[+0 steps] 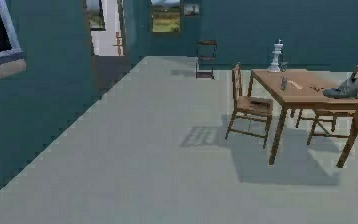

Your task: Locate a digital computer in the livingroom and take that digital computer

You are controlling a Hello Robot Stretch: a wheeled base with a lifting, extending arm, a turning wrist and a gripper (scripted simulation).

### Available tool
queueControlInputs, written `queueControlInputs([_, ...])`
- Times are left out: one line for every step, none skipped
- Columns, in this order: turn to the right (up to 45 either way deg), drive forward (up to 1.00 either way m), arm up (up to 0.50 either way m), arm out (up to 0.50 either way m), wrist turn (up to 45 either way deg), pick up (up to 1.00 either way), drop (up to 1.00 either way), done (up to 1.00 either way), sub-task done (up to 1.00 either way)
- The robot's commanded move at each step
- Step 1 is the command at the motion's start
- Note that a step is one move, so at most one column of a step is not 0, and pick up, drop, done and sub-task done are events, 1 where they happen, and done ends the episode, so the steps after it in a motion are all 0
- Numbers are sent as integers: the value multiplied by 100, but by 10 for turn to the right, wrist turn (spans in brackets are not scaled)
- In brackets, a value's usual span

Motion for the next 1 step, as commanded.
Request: queueControlInputs([0,100,0,0,0,0,0,0,0])
